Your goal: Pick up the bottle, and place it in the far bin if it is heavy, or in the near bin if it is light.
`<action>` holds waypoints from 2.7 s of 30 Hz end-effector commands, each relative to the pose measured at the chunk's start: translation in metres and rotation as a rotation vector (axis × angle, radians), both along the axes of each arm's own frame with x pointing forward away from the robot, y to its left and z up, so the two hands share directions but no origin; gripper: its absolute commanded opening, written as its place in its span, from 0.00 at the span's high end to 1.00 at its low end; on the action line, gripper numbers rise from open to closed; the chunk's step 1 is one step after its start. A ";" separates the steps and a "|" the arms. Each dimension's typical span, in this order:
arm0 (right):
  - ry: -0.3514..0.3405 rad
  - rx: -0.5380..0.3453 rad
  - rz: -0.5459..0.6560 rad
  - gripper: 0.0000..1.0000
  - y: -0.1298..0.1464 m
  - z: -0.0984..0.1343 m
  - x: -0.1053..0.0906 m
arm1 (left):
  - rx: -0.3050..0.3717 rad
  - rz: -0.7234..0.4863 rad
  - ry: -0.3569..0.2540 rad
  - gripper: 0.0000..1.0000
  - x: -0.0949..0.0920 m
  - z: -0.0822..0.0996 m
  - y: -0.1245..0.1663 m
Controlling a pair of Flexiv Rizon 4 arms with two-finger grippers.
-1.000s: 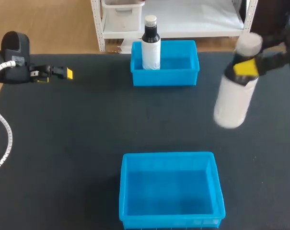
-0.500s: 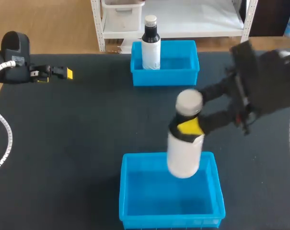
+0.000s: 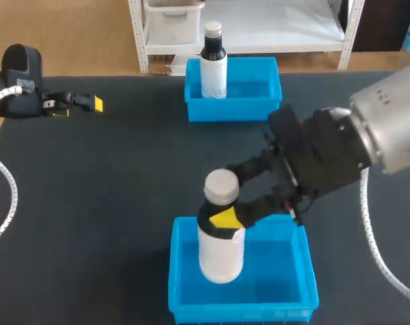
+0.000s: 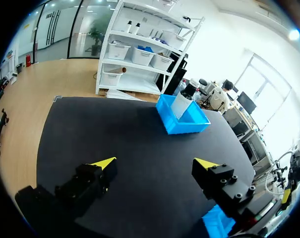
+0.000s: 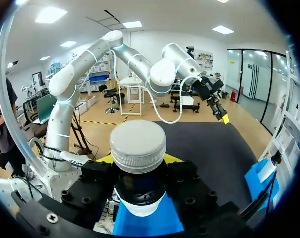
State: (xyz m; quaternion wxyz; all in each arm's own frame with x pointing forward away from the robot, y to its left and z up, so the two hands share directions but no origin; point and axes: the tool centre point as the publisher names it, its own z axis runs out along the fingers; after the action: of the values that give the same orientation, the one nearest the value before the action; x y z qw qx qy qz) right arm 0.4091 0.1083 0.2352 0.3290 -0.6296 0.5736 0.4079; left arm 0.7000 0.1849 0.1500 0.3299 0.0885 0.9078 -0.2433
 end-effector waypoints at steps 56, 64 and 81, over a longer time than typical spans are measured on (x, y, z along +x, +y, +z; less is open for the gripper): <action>0.061 -0.032 -0.044 0.23 0.019 -0.099 0.047 | 0.000 0.000 0.000 0.00 0.000 0.000 0.000; 0.075 -0.046 -0.052 0.00 0.014 -0.097 0.049 | 0.000 0.000 0.000 0.00 0.000 0.000 0.000; 0.137 -0.132 -0.251 0.00 -0.071 -0.078 0.082 | 0.000 0.000 0.000 0.00 0.000 0.000 0.000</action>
State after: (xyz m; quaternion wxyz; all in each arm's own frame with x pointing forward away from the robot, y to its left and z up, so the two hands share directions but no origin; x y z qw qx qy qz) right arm 0.4988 0.0599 0.1452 0.2898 -0.5500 0.6858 0.3783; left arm 0.7000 0.1849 0.1499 0.3299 0.0885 0.9078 -0.2433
